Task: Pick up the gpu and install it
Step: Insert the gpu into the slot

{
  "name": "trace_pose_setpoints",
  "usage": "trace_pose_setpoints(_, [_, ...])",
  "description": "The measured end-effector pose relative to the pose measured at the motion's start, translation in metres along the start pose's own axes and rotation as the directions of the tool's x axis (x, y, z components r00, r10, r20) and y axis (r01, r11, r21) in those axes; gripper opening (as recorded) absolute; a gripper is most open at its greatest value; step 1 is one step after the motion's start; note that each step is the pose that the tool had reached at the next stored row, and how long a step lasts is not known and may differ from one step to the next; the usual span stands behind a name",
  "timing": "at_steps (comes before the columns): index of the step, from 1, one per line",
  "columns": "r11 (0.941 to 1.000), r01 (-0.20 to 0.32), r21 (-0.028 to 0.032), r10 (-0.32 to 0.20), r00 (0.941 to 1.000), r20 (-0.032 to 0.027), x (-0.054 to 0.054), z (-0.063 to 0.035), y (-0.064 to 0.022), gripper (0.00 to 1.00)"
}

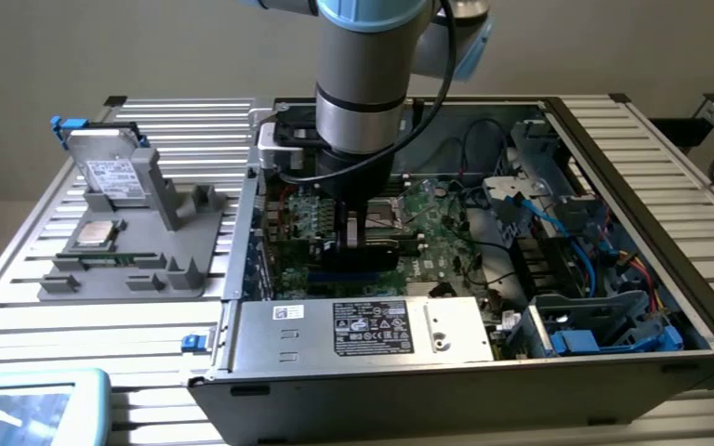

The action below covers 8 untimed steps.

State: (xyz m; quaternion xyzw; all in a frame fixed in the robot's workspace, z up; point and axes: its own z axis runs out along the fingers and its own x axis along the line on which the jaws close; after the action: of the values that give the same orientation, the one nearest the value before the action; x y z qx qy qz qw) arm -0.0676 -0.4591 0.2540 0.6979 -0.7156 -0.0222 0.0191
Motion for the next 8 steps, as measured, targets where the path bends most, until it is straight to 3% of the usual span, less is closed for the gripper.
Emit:
trace_pose_setpoints(4, [1.0000,0.000,0.0002,0.000,1.0000,-0.0022,0.0000,0.0001,0.0000,0.27])
trace_pose_setpoints(8, [1.0000,-0.001,0.0003,0.001,0.9999,-0.0116,0.0000,0.0003,0.0001,0.27])
